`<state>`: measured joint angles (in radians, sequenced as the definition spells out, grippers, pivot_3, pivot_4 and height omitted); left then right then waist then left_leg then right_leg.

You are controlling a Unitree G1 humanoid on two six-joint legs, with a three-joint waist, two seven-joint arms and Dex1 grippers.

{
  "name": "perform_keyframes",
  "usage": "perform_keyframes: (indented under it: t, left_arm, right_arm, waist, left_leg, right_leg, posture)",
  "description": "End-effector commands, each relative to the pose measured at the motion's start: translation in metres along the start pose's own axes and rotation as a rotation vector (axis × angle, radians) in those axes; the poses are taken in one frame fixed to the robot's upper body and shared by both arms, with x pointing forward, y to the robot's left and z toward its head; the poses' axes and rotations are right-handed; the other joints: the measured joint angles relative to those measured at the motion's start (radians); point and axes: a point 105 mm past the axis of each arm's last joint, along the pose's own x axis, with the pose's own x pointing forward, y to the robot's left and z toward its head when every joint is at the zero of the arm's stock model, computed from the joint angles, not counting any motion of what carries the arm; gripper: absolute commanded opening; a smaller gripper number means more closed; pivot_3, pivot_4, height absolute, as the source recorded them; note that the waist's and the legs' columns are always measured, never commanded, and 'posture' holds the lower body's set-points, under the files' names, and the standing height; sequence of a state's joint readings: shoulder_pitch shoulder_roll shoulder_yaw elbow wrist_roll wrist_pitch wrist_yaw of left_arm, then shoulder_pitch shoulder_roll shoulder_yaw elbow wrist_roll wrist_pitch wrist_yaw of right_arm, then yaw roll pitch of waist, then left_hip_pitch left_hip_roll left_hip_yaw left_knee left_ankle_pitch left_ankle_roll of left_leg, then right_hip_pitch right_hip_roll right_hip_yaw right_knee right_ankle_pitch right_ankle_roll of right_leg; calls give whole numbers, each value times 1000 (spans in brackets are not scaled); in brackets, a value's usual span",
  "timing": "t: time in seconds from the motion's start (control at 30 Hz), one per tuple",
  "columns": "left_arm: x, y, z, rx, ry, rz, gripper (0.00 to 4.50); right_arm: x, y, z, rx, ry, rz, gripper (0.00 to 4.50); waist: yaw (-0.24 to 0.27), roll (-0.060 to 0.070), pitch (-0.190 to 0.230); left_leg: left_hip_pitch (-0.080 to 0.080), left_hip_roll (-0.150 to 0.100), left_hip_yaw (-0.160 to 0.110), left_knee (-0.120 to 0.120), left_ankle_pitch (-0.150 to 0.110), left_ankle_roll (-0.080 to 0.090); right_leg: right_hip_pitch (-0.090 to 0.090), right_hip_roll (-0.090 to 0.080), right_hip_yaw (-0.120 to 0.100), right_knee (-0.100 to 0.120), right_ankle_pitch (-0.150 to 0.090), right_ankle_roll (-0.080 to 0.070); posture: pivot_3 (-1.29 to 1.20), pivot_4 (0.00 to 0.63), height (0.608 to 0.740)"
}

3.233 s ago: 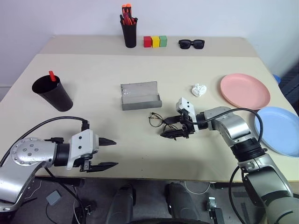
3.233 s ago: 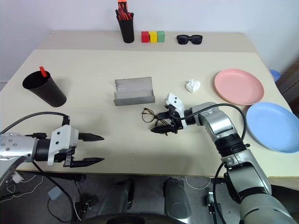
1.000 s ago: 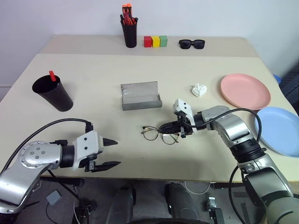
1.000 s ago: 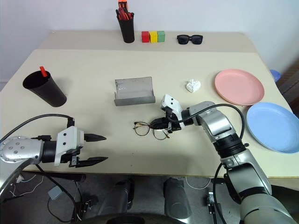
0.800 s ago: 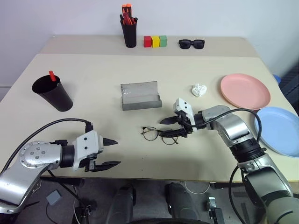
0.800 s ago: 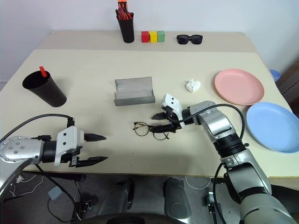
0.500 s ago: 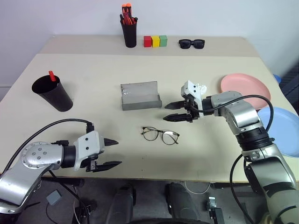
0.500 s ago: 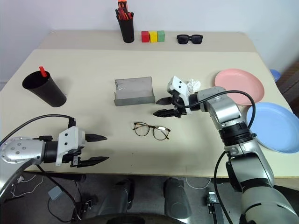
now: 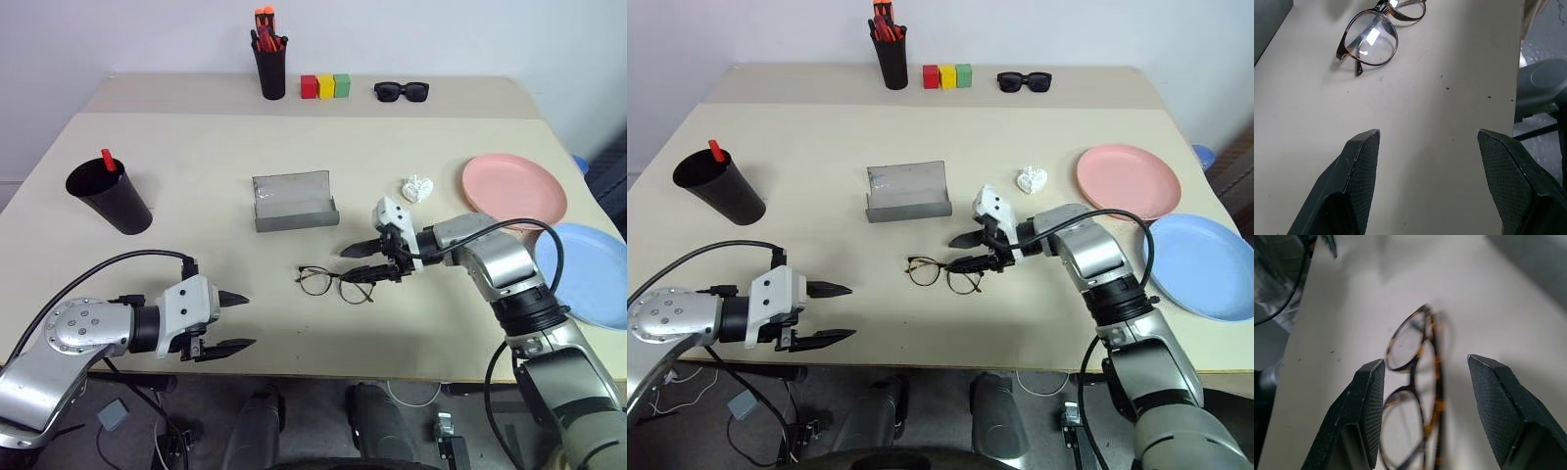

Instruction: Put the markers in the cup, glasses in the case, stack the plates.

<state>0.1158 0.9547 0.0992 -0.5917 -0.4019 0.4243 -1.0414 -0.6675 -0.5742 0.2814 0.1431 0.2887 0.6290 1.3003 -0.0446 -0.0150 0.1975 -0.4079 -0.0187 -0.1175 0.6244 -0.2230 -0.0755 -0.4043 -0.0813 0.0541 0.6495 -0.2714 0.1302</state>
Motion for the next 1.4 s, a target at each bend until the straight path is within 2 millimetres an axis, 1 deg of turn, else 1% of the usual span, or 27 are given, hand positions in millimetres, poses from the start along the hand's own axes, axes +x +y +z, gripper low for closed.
perform_keyframes:
  t: [0.03,0.37,0.77,0.87,0.97,1.0,1.4]
  left_arm:
    - [-1,-2,5,34,-7,-8,3244]
    - [-2,-3,4,30,-2,-8,3244]
    - [-2,-4,4,26,-2,-3,3244]
    - [-1,-5,4,24,-3,-2,3244]
    - [-1,-5,4,23,-1,1,3244]
    - [-1,-5,4,23,0,2,3244]
    - [-1,-3,4,19,-3,13,3244]
  right_arm:
    - [5,7,8,-46,-8,23,2706]
    - [19,13,6,-35,-3,61,2706]
    - [22,15,4,-34,12,74,2706]
    - [23,15,3,-33,15,74,1875]
    - [23,15,2,-32,16,71,338]
    - [23,15,2,-33,17,70,15]
    - [20,9,4,-47,8,40,15]
  waist:
    - [0,0,0]
    - [0,0,0]
    - [0,0,0]
    - [0,0,0]
    - [0,0,0]
    - [0,0,0]
    - [0,0,0]
  left_leg:
    - [0,0,0,0,0,0]
    - [0,0,0,0,0,0]
    - [0,0,0,0,0,0]
    - [0,0,0,0,0,0]
    - [0,0,0,0,0,0]
    - [0,0,0,0,0,0]
    - [0,0,0,0,0,0]
  right_leg:
    - [0,0,0,0,0,0]
    - [0,0,0,0,0,0]
    - [0,0,0,0,0,0]
    - [0,0,0,0,0,0]
    - [0,0,0,0,0,0]
    - [0,0,0,0,0,0]
    - [0,0,0,0,0,0]
  posture:
    - [0,150,740]
    - [0,150,740]
    - [0,150,740]
    - [0,150,740]
    - [0,150,740]
    - [0,150,740]
    - [0,150,740]
